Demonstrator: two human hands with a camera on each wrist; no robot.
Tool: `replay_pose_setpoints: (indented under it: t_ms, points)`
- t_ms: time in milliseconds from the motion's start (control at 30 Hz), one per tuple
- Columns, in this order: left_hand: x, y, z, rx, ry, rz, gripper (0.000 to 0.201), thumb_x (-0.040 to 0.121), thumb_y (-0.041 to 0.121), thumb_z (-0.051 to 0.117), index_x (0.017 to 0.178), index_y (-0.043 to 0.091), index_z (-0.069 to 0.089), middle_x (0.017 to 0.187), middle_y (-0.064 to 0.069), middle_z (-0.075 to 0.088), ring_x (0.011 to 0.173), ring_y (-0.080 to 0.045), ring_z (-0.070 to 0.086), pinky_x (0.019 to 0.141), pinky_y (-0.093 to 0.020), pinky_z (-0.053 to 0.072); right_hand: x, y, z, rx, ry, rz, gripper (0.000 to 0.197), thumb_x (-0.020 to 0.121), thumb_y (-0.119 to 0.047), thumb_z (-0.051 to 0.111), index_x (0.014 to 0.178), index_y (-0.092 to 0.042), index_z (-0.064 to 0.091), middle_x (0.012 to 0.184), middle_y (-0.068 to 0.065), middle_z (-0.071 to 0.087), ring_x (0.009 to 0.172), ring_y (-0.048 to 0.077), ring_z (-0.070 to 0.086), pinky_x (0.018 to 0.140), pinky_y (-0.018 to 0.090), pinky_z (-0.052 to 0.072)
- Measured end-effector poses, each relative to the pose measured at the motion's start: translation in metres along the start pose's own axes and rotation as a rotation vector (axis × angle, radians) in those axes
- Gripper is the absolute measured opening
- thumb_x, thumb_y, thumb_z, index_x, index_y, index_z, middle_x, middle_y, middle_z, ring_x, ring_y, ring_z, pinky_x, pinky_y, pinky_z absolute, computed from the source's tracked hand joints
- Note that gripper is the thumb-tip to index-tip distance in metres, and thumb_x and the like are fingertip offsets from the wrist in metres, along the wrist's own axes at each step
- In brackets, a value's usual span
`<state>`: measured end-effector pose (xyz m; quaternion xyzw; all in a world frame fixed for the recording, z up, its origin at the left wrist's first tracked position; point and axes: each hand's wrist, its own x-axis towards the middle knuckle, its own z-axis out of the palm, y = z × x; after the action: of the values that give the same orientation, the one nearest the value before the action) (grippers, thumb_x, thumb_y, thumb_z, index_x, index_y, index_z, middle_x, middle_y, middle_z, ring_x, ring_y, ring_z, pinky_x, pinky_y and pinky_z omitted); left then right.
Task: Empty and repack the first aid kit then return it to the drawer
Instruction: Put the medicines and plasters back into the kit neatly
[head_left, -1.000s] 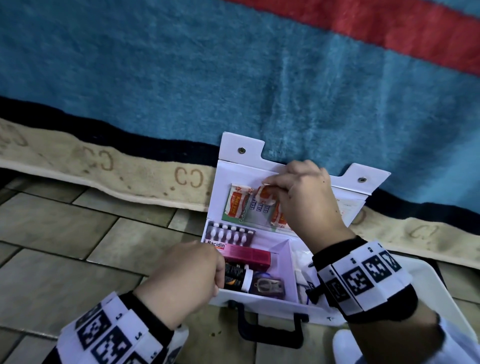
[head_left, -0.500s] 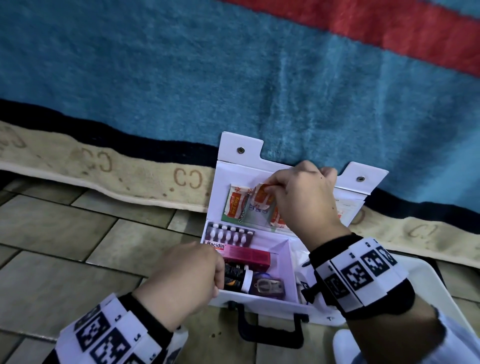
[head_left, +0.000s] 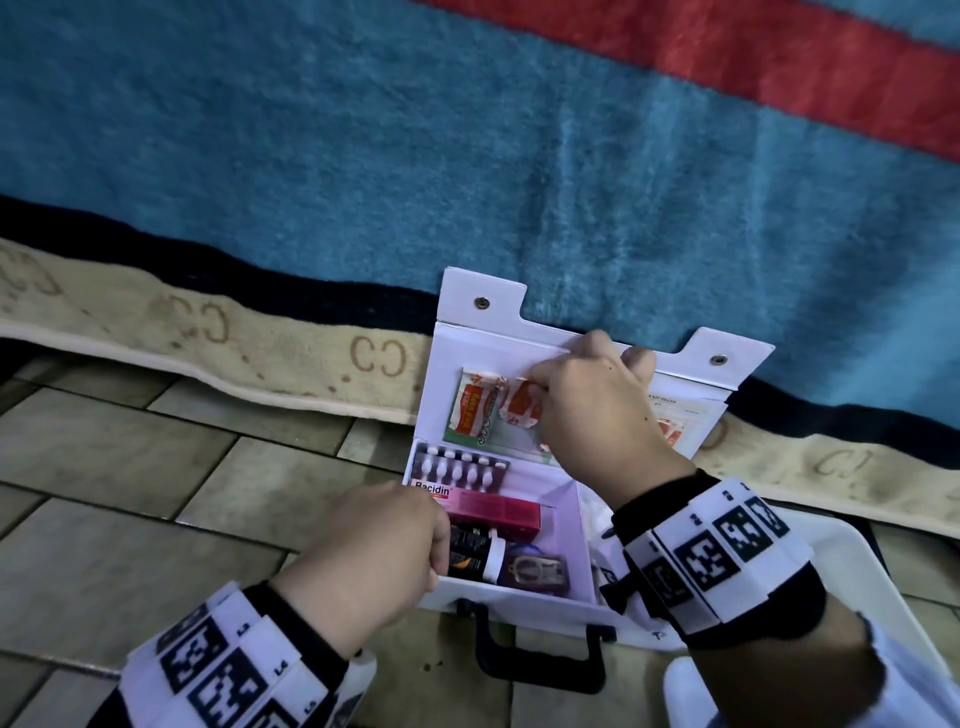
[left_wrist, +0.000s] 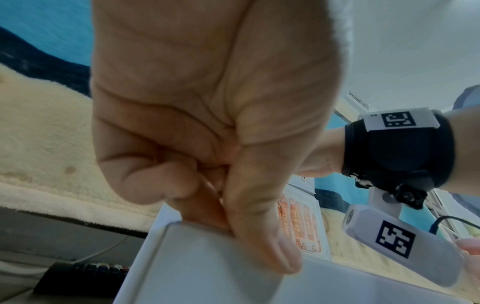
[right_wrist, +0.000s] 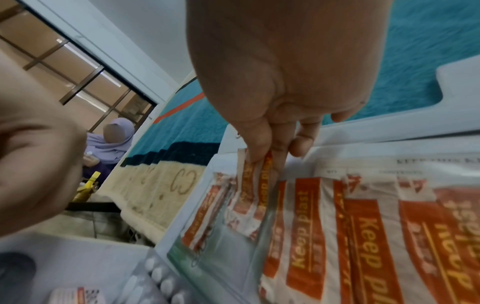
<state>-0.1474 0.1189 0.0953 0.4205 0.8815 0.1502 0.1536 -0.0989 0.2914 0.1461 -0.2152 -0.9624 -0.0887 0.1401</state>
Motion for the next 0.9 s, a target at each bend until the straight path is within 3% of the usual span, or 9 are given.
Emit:
replay_pose_setpoints:
  t_ms: [100,200,400,433,533,567,633,800,900]
  points:
    - [-0.001,0.000,0.000,0.004,-0.007,0.012,0.017,0.073,0.013,0.063,0.072,0.029,0.069,0.083,0.009,0.071,0.085,-0.005,0.064,0.078,-0.022,0.052,0.002,0.000,-0.004,0.086,0.014,0.029,0.019,0.084,-0.042,0.060,0.093,-0.027,0.067,0.091,-0.006,0.063,0.112,0.014,0.041,0.080,0.036,0.014]
    - [0.000,0.000,-0.001,0.011,-0.005,0.016,0.017,0.074,0.014,0.063,0.078,0.028,0.072,0.083,0.010,0.071,0.085,-0.004,0.064,0.078,-0.022,0.052,0.005,-0.003,-0.001,0.029,0.075,0.028,0.006,0.081,-0.028,0.063,0.083,-0.024,0.068,0.087,-0.008,0.065,0.102,0.015,0.044,0.077,0.035,0.014]
    - [0.001,-0.002,0.001,0.010,0.009,0.026,0.019,0.073,0.014,0.061,0.072,0.031,0.069,0.084,0.009,0.071,0.085,-0.004,0.064,0.070,-0.017,0.047,0.004,-0.007,0.011,0.015,0.111,0.030,0.022,0.074,-0.005,0.062,0.066,-0.025,0.060,0.070,-0.011,0.051,0.097,0.018,0.039,0.068,0.030,0.004]
    - [0.002,-0.002,0.001,0.005,0.005,0.022,0.019,0.073,0.014,0.062,0.074,0.030,0.070,0.084,0.009,0.071,0.084,-0.004,0.064,0.067,-0.016,0.046,0.002,-0.008,0.010,0.020,0.104,0.012,0.024,0.075,-0.006,0.062,0.066,-0.028,0.057,0.072,-0.012,0.049,0.097,0.017,0.037,0.068,0.030,0.006]
    - [0.003,-0.002,0.001,0.007,0.008,0.032,0.018,0.073,0.014,0.062,0.074,0.030,0.070,0.083,0.010,0.071,0.085,-0.003,0.064,0.068,-0.016,0.045,0.000,-0.005,0.005,0.026,0.088,0.001,0.003,0.080,-0.027,0.066,0.081,-0.026,0.064,0.084,-0.011,0.058,0.104,0.016,0.040,0.076,0.034,0.014]
    - [0.002,-0.002,0.001,0.009,0.015,0.037,0.018,0.073,0.014,0.061,0.072,0.030,0.069,0.083,0.010,0.071,0.085,-0.003,0.064,0.070,-0.016,0.046,0.001,-0.004,0.004,0.013,0.094,0.011,0.009,0.078,-0.030,0.068,0.086,-0.026,0.066,0.087,-0.009,0.061,0.106,0.016,0.043,0.078,0.034,0.014]
    - [0.001,-0.002,0.001,0.014,0.029,0.042,0.018,0.074,0.014,0.060,0.075,0.029,0.070,0.085,0.010,0.071,0.086,-0.004,0.064,0.069,-0.016,0.046,0.004,-0.004,0.004,-0.021,0.100,0.032,0.009,0.074,-0.022,0.070,0.083,-0.025,0.069,0.084,-0.005,0.064,0.102,0.017,0.047,0.078,0.034,0.014]
    - [0.003,-0.003,0.004,0.046,0.033,0.050,0.018,0.074,0.015,0.063,0.082,0.027,0.072,0.084,0.010,0.070,0.086,-0.003,0.063,0.054,-0.008,0.031,0.006,-0.009,0.010,-0.075,0.118,0.062,0.011,0.062,-0.016,0.078,0.061,-0.025,0.071,0.048,-0.010,0.053,0.086,0.018,0.049,0.070,0.033,0.013]
    - [0.004,-0.004,0.004,0.048,0.029,0.049,0.016,0.074,0.015,0.064,0.081,0.027,0.073,0.081,0.010,0.069,0.086,-0.003,0.063,0.054,-0.008,0.031,0.002,-0.008,0.009,-0.076,0.043,0.038,0.011,0.079,-0.018,0.064,0.079,-0.026,0.071,0.064,-0.010,0.059,0.100,0.016,0.039,0.074,0.035,0.012]
